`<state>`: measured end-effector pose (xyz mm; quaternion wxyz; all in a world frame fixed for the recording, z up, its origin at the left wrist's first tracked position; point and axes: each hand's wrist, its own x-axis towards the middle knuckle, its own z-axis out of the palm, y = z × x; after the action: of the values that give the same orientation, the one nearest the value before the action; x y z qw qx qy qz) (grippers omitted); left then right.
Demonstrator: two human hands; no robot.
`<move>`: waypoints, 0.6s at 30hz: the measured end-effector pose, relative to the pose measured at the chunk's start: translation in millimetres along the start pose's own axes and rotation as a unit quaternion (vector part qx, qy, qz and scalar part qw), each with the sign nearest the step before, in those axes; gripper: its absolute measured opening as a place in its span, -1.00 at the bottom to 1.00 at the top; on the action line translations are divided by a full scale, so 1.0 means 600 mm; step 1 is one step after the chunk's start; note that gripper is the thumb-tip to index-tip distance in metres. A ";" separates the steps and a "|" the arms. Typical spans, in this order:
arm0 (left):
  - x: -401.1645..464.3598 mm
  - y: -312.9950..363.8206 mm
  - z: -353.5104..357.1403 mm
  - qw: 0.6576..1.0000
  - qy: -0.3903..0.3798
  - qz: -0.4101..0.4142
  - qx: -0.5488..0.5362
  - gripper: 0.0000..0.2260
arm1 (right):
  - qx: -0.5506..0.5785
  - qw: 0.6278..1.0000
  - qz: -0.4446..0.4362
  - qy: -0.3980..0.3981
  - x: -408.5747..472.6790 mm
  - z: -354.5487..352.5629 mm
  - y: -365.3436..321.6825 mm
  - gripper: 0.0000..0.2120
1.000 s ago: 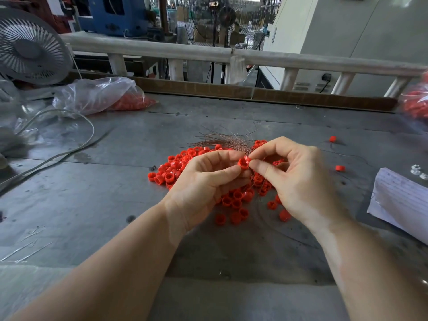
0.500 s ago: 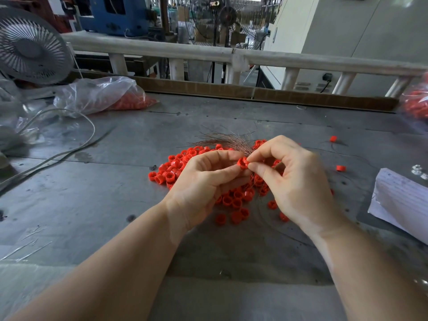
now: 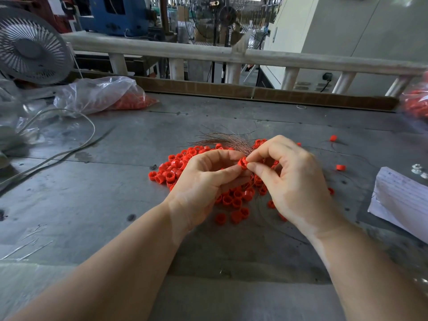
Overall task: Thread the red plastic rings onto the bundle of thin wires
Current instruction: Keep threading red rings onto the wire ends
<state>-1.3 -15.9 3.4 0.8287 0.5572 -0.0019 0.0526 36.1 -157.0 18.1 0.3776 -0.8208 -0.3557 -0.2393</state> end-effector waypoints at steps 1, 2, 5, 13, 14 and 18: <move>0.000 0.000 0.000 1.000 0.000 0.000 0.000 -0.85 | -0.001 1.000 0.000 0.001 0.000 0.000 0.000 -0.95; -0.001 0.001 0.001 1.000 -0.001 0.000 0.001 -0.85 | -0.001 1.000 -0.001 0.002 0.000 0.000 0.000 -0.96; -0.001 0.000 0.002 1.000 0.000 -0.001 0.002 -0.85 | -0.003 1.000 -0.006 0.007 0.000 0.001 -0.001 -0.99; 0.000 -0.003 0.001 1.000 0.009 0.006 0.013 -0.86 | -0.028 0.999 -0.016 0.011 -0.001 0.001 -0.004 -0.96; 0.001 -0.004 0.001 1.000 0.011 0.009 0.017 -0.86 | -0.032 0.999 -0.019 0.009 -0.002 0.001 -0.004 -0.97; 0.001 -0.007 0.001 0.999 0.021 0.018 0.030 -0.85 | -0.044 0.999 -0.027 0.007 -0.002 0.000 -0.006 -0.99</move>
<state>-0.4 -18.0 -0.1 0.8102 0.5807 0.0073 0.0797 32.7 -155.8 18.6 0.3370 -0.8248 -0.3648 -0.2702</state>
